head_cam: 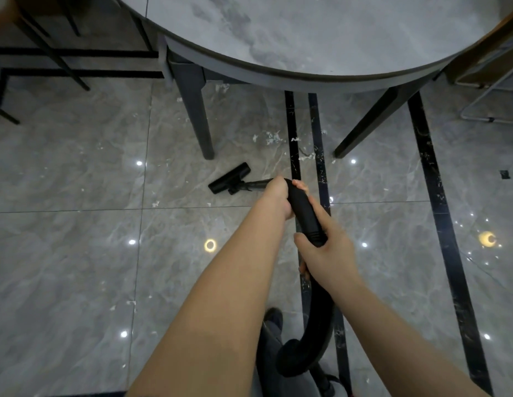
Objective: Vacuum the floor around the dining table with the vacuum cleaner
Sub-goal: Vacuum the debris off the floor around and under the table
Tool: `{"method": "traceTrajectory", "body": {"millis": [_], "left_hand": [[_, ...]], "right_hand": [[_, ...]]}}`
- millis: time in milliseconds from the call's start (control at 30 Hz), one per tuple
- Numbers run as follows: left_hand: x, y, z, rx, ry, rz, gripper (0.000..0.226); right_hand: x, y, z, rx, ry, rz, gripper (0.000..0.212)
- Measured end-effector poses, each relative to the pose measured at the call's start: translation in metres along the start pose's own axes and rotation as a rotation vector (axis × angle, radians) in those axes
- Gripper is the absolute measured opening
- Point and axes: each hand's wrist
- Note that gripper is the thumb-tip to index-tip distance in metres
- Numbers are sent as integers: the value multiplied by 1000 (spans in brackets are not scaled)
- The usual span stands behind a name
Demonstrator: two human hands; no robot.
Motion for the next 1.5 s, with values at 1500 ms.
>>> {"method": "traceTrajectory", "body": {"millis": [1500], "left_hand": [[107,186,232,253,37,-116,52]], "right_hand": [[70,-103,-224,258,-247,229,81]]}}
Point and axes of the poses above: each hand's wrist, its own x-axis away from the middle knuckle, its own z-axis out of the back of the hand, y = z × x, and after that the axes turned 10 degrees about x, right-handed
